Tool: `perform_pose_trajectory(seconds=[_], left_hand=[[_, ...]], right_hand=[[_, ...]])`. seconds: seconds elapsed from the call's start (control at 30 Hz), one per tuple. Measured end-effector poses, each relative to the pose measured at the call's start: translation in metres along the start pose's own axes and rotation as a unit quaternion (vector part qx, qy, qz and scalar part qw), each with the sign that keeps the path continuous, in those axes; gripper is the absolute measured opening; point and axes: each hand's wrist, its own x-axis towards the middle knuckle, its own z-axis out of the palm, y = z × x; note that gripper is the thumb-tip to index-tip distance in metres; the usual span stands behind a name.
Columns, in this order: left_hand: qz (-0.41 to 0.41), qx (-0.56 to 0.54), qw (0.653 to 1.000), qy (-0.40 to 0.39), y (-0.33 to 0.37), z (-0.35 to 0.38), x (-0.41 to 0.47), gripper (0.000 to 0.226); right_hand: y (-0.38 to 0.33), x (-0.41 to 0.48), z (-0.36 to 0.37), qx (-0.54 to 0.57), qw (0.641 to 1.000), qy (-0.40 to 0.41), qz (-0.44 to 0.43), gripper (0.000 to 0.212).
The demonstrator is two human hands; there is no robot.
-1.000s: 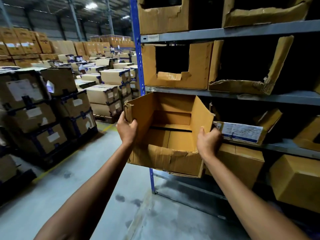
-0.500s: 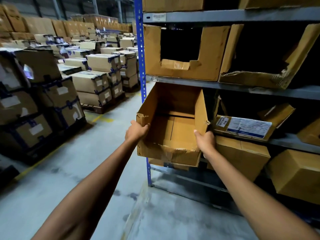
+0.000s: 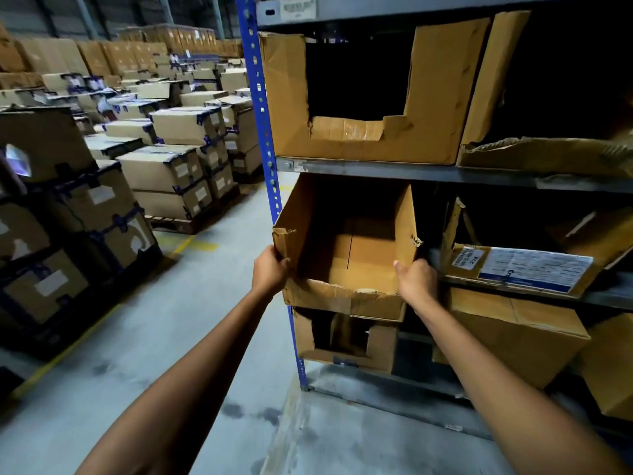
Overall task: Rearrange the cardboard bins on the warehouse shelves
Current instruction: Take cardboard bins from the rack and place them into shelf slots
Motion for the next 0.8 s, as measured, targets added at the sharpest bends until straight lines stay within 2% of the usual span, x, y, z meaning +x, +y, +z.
perform_pose_trajectory(seconds=[0.33, 0.6, 0.8], left_hand=[[0.052, 0.038, 0.996, 0.054, 0.005, 0.042, 0.105, 0.014], [0.077, 0.019, 0.996, 0.041, -0.001, 0.05, 0.149, 0.014], [0.107, 0.052, 0.992, 0.037, -0.002, 0.051, 0.169, 0.016]], right_hand=[[-0.027, 0.089, 0.035, -0.065, 0.996, 0.044, -0.035, 0.039], [-0.041, 0.124, 0.049, -0.078, 0.996, 0.025, -0.022, 0.035], [-0.047, 0.136, 0.054, -0.102, 0.995, 0.001, -0.017, 0.028]])
